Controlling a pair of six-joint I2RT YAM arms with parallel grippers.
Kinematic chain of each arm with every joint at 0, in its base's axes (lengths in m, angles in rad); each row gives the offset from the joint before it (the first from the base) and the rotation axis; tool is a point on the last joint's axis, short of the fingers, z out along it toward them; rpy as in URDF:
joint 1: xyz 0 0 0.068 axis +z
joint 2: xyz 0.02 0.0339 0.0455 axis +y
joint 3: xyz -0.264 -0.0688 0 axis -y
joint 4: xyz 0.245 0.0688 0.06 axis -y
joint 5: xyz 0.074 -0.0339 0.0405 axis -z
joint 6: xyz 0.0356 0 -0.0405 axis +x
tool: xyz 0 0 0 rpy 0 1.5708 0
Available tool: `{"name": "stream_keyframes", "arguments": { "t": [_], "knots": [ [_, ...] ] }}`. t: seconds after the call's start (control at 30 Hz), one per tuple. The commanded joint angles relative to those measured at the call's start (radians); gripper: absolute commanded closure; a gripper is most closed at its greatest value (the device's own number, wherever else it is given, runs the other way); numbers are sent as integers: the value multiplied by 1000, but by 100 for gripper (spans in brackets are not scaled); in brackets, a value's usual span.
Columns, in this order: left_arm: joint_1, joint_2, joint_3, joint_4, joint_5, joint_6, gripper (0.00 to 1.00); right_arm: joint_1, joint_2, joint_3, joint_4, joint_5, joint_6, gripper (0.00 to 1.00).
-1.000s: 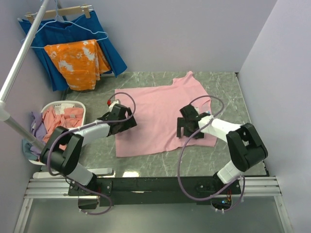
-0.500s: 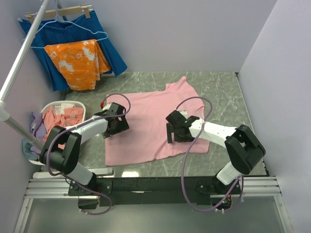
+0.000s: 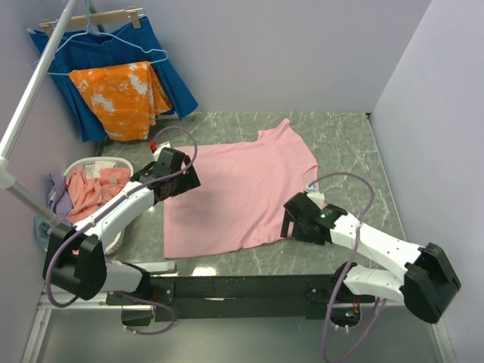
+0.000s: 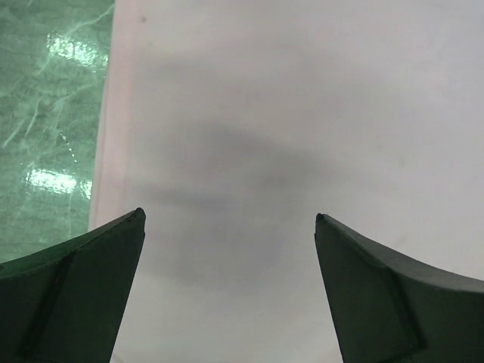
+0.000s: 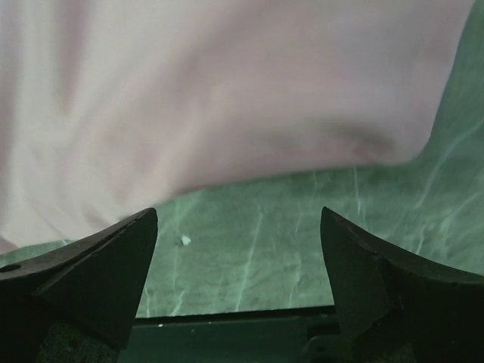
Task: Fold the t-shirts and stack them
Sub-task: Flatten out the tshirt
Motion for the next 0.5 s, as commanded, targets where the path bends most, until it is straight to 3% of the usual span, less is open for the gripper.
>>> {"name": "stream_keyframes", "arguments": {
  "t": [0.0,0.2,0.47],
  "knots": [
    [-11,-72,37,-13,49,30,1,-1,-135,-83,39,-64,257,7],
    [-13,-101,34,-27,62,49,1,-16,-177,-132,85,-1,380,8],
    [-15,-110,29,-35,59,53,1,-62,-108,-204,209,-33,417,9]
  ]
}}
